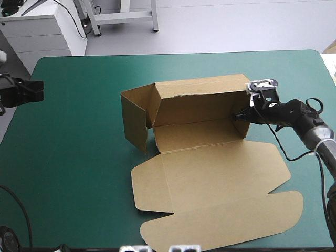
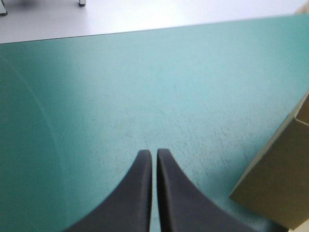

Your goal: Fold the box

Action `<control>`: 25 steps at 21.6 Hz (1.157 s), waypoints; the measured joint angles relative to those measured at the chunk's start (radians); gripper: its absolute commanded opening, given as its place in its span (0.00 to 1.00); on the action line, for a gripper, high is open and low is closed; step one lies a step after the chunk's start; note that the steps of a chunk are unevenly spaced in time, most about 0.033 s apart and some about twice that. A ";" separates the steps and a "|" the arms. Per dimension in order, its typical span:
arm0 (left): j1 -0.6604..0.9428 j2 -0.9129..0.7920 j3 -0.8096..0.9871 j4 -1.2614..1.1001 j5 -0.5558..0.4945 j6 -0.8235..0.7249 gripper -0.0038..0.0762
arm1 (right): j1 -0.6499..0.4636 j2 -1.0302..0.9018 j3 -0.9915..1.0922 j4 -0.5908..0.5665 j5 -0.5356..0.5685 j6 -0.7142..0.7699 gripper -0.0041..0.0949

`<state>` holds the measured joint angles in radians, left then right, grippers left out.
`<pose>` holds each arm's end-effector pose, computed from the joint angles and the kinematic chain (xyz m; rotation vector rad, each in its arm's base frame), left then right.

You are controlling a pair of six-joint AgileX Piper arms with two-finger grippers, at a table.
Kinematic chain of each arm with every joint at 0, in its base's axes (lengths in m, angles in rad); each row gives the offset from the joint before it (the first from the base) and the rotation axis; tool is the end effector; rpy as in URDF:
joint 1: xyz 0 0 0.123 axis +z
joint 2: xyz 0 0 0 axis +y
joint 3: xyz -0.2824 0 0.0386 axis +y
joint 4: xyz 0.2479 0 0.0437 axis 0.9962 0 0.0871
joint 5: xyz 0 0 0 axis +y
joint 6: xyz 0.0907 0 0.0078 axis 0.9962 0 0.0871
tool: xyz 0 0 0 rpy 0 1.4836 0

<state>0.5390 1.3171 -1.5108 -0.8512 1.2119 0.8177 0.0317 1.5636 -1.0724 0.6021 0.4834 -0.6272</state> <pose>0.2454 0.0720 0.4515 0.2539 2.0926 -0.3449 0.3352 0.0347 0.2635 -0.2585 2.3516 0.2934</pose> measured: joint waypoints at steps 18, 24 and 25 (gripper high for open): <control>0.095 0.001 0.194 -0.136 -0.179 -0.006 0.06 | 0.014 0.150 -0.630 -0.393 0.745 0.528 0.03; 0.095 0.022 0.199 -0.139 -0.192 -0.033 0.06 | 0.117 0.152 -0.627 -0.434 0.757 0.592 0.03; 0.095 0.026 0.199 -0.139 -0.193 -0.033 0.06 | 0.127 0.148 -0.612 -0.434 0.757 0.592 0.03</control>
<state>0.6341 1.3426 -1.3122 -0.9907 1.0191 0.7844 0.1584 1.7120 -1.6842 0.1682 1.2399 -0.0349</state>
